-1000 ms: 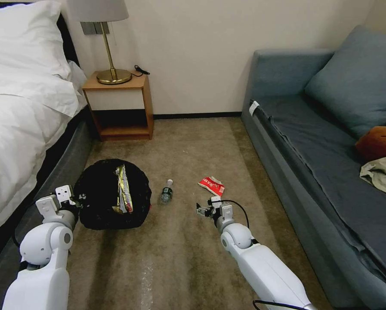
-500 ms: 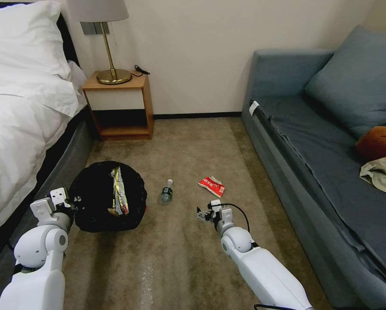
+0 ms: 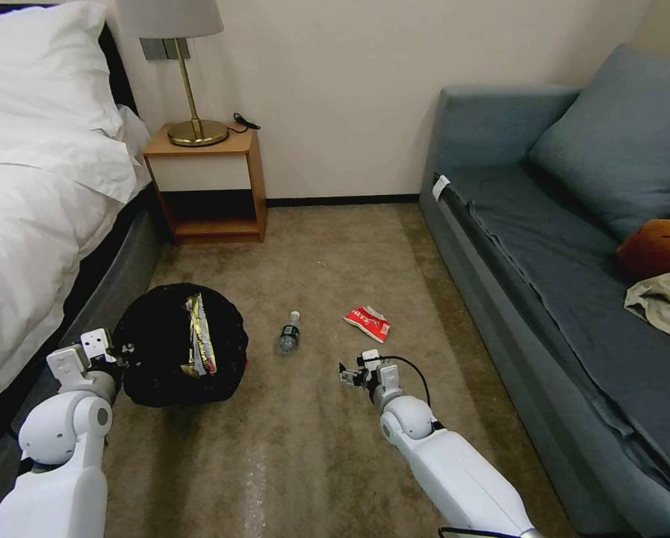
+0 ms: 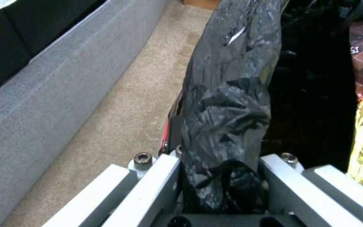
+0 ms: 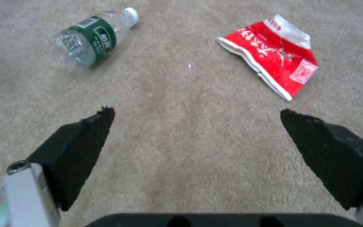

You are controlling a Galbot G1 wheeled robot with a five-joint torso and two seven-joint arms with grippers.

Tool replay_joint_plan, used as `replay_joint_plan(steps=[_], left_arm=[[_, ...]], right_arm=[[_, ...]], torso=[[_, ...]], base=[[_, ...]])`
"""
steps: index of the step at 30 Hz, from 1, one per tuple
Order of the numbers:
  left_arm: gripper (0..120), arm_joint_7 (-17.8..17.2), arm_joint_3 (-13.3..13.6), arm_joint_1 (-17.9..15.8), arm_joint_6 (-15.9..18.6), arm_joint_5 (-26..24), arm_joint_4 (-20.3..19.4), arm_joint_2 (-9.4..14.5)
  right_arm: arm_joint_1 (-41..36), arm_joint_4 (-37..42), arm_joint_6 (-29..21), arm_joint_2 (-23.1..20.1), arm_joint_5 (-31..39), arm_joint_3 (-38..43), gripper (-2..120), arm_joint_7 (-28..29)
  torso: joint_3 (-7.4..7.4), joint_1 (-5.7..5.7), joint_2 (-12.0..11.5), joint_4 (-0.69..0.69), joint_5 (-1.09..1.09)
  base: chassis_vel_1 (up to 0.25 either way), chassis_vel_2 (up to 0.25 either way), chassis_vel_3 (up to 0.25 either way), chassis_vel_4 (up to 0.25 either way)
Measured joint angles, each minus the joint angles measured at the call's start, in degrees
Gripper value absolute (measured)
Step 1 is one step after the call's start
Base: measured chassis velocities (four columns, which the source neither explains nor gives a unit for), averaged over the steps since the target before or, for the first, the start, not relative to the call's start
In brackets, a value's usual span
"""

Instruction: Pick up the trash bin, then pick up the garbage on the floor and place it into the trash bin.

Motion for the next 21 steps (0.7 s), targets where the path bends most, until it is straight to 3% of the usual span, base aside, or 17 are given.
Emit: replay_joint_plan(steps=[12, 21], left_arm=[[2, 0.2, -0.5, -0.2, 0.0, 0.4, 1.2, 0.4], [2, 0.5, -1.5, -0.1, -0.1, 1.3, 2.4, 0.9]], right_arm=[[0.3, -0.9, 0.8, 0.4, -0.5, -0.1, 100, -0.1], [0.1, -1.0, 1.0, 0.3, -0.9, -0.2, 100, -0.3]], torso=[[0.0, 0.0, 0.0, 0.0, 0.0], [0.0, 0.0, 0.0, -0.01, 0.0]], base=[[0.0, 0.0, 0.0, 0.0], [-0.056, 0.08, 0.058, -0.08]])
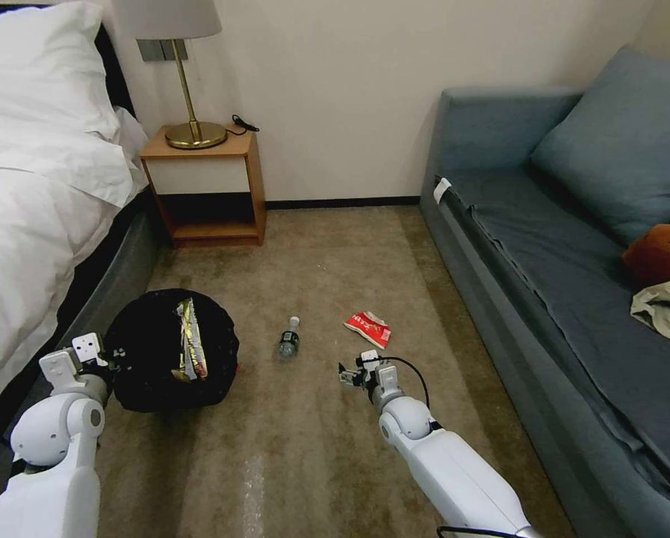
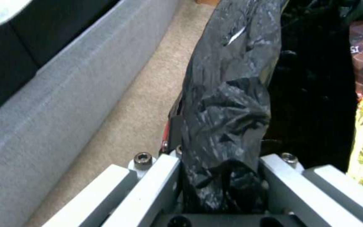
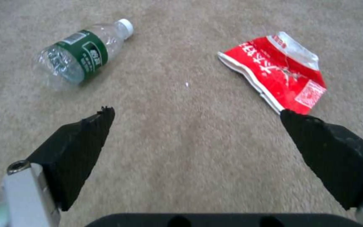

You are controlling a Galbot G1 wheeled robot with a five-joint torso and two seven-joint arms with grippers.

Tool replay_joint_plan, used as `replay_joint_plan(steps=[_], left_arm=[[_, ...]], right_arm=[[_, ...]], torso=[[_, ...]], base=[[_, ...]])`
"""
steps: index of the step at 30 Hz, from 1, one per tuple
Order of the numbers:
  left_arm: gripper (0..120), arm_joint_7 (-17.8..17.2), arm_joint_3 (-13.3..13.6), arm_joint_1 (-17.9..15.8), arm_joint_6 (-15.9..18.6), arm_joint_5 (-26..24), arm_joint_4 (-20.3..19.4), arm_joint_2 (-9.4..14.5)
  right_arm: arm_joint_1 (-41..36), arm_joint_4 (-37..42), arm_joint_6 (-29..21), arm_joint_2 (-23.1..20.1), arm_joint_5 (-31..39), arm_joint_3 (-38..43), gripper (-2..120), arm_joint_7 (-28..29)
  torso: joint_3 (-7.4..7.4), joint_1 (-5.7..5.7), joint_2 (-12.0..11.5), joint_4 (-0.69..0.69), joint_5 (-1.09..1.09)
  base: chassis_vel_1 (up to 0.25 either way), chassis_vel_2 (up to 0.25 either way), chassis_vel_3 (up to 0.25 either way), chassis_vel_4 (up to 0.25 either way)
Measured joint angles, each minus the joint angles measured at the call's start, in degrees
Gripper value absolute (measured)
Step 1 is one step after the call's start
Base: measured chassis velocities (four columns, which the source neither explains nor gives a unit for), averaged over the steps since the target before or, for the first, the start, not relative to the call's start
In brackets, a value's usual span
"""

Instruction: Pick up the trash bin, then pick up the garbage on the floor and place it into the trash bin.

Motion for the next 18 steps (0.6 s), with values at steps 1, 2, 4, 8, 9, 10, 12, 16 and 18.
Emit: replay_joint_plan(steps=[1, 2, 4, 8, 9, 10, 12, 16, 18], left_arm=[[2, 0.0, -0.1, 0.0, 0.0, 0.1, 0.1, 0.0], [2, 0.0, -0.1, 0.0, 0.0, 0.1, 0.1, 0.0], [2, 0.1, -0.3, 0.2, -0.1, 0.2, 0.3, 0.1], [2, 0.2, -0.5, 0.3, -0.2, 0.4, 0.6, 0.0], [2, 0.2, -0.5, 0.3, -0.2, 0.4, 0.6, 0.0], [2, 0.2, -0.6, 0.3, -0.2, 0.4, 0.7, 0.0], [2, 0.2, -0.7, 0.3, -0.2, 0.5, 0.8, 0.0], [2, 0.2, -0.8, 0.2, -0.3, 0.7, 1.0, 0.1], [2, 0.2, -0.8, 0.1, -0.3, 0.8, 1.1, 0.1]], right_arm=[[0.0, 0.0, 0.0, 0.0, 0.0, 0.0, 100, 0.0], [0.0, 0.0, 0.0, 0.0, 0.0, 0.0, 100, 0.0], [0.0, 0.0, 0.0, 0.0, 0.0, -0.1, 100, -0.1], [0.0, -0.1, 0.2, 0.1, -0.2, -0.3, 100, -0.2], [0.0, -0.1, 0.2, 0.1, -0.2, -0.3, 100, -0.2], [0.0, -0.1, 0.2, 0.0, -0.2, -0.3, 100, -0.2], [0.1, -0.1, 0.3, 0.0, -0.3, -0.4, 100, -0.3], [0.2, -0.3, 0.5, 0.0, -0.4, -0.5, 100, -0.4], [0.2, -0.4, 0.6, 0.0, -0.4, -0.5, 100, -0.5]], torso=[[0.0, 0.0, 0.0, 0.0, 0.0], [0.0, 0.0, 0.0, 0.0, 0.0], [0.0, 0.0, 0.0, 0.01, 0.0], [0.0, 0.0, 0.0, 0.01, 0.01], [0.0, 0.0, 0.0, 0.01, 0.01], [0.0, 0.0, 0.0, 0.01, 0.0], [0.0, 0.0, 0.0, 0.0, 0.01], [0.0, 0.0, 0.0, 0.0, 0.0], [0.0, 0.0, 0.0, 0.0, 0.01]], base=[[-0.022, 0.079, 0.047, -0.08], [-0.022, 0.079, 0.047, -0.08], [-0.022, 0.069, 0.04, -0.065], [-0.029, 0.05, 0.041, -0.062], [-0.04, 0.04, 0.04, -0.073], [-0.04, 0.04, 0.04, -0.063], [-0.043, 0.054, 0.052, -0.08], [-0.047, 0.075, 0.049, -0.096], [-0.041, 0.098, 0.051, -0.079]])
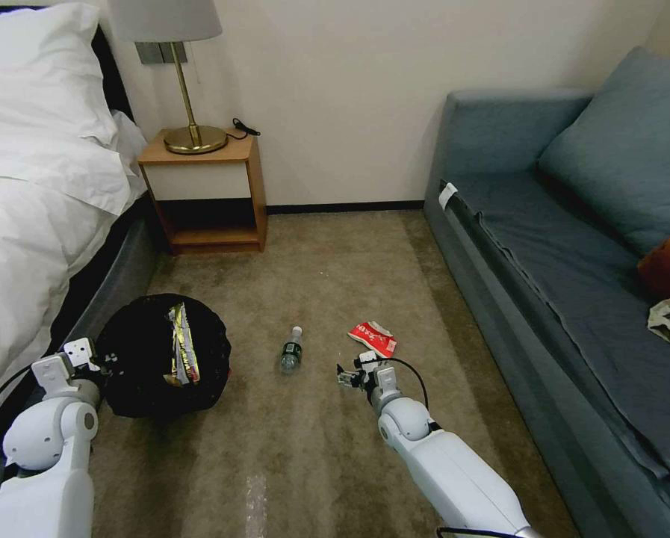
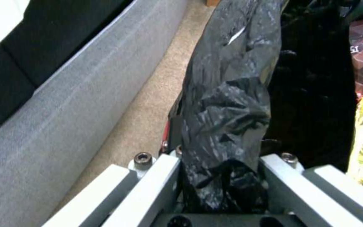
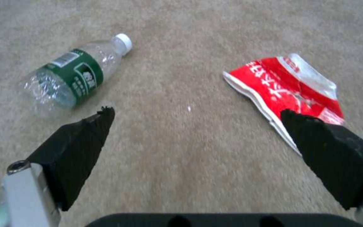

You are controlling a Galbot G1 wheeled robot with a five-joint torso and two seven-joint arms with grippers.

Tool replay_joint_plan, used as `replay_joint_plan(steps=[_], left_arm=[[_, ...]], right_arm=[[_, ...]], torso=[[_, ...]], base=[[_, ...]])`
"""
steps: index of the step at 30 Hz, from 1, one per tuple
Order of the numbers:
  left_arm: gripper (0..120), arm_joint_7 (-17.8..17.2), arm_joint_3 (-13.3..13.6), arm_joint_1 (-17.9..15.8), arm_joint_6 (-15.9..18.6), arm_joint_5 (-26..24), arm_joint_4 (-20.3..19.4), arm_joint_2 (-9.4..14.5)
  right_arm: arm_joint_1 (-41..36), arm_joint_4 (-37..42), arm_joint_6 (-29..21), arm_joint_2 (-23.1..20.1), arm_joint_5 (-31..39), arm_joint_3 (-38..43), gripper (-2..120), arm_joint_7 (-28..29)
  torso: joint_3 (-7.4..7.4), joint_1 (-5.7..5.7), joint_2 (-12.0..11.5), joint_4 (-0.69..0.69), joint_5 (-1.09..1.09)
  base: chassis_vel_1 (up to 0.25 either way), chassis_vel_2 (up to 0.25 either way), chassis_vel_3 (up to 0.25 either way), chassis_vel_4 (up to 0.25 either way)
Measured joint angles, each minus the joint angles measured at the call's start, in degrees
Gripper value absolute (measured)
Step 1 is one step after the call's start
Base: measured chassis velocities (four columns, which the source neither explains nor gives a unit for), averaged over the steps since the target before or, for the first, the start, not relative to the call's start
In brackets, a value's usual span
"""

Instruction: Pick up the trash bin, then pick up the garbage on the floor and place it into the trash bin.

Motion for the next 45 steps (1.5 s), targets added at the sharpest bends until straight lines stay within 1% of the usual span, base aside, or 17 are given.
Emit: replay_joint_plan(steps=[28, 45], left_arm=[[2, 0.3, 0.8, -2.3, -0.1, 0.7, 2.8, 1.2], [2, 0.1, 1.3, -3.1, 0.0, 0.0, 2.9, 2.2]], right_arm=[[0.5, -2.4, 0.9, 0.4, -1.0, 0.4, 100, -0.9], [0.3, -2.6, 0.9, 0.5, -1.6, 0.7, 100, -1.0]], torso=[[-0.01, 0.0, 0.0, 0.0, 0.0], [0.0, 0.0, 0.0, 0.0, -0.01]], base=[[-0.057, 0.089, 0.054, -0.089], [-0.051, 0.088, 0.052, -0.091]])
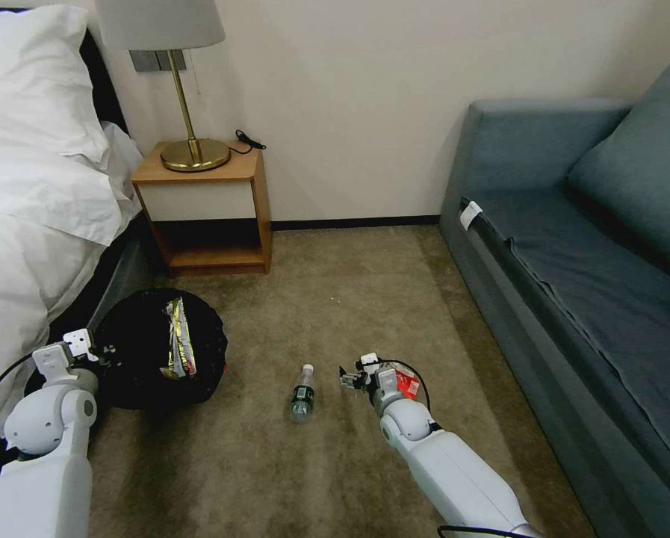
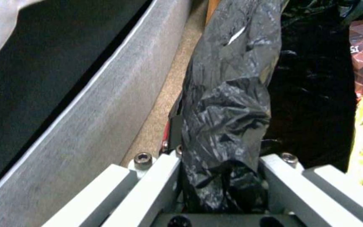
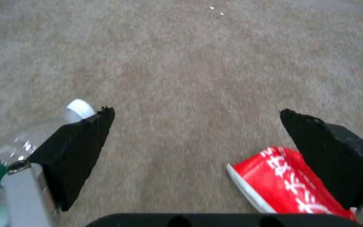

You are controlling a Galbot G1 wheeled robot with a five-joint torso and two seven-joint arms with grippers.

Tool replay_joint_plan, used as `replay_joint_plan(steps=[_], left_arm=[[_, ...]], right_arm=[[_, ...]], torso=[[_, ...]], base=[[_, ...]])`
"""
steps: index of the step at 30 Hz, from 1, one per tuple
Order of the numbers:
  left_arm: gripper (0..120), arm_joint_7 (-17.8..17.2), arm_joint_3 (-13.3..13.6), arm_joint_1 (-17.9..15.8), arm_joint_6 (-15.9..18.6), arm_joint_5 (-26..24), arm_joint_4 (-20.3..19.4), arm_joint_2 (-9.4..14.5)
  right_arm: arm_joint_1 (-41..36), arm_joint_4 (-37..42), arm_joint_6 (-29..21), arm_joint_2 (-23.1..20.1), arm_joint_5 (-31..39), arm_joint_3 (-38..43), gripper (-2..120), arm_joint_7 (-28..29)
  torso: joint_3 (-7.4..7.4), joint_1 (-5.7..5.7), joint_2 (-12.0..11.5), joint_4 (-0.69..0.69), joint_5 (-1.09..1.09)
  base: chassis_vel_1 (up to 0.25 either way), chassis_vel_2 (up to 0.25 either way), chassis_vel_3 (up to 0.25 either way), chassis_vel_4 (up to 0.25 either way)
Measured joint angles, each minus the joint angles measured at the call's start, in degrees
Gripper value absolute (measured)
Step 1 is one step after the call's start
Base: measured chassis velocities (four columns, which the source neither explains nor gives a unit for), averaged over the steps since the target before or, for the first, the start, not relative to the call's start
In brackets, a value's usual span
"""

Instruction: Pick up the trash bin, then pick up the garbage on the floor and place it into the trash bin.

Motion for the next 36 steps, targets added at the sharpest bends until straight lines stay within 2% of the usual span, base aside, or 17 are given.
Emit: replay_joint_plan(steps=[12, 28, 36], left_arm=[[2, -0.7, 0.4, 0.8, 0.8, -0.8, -2.6, -0.7], [2, -0.7, 0.8, 1.6, 0.9, -0.8, -2.7, -1.7], [2, 0.4, 1.6, 2.3, 0.5, -0.6, -1.7, -2.7]], right_arm=[[-0.7, 0.9, -0.1, -0.6, -0.2, 0.2, 100, 0.1], [0.1, 0.7, -0.5, -1.7, 0.8, -1.4, 100, 0.8], [5.3, 0.2, -5.5, -4.6, 3.6, -5.6, 100, 1.6]], torso=[[0.0, 0.0, 0.0, 0.0, 0.0], [0.0, 0.0, 0.0, 0.0, 0.0], [0.0, 0.0, 0.0, -0.01, 0.01]], base=[[-0.059, 0.091, 0.046, -0.09], [-0.044, 0.08, 0.048, -0.08], [0.0, 0.0, 0.0, 0.0]])
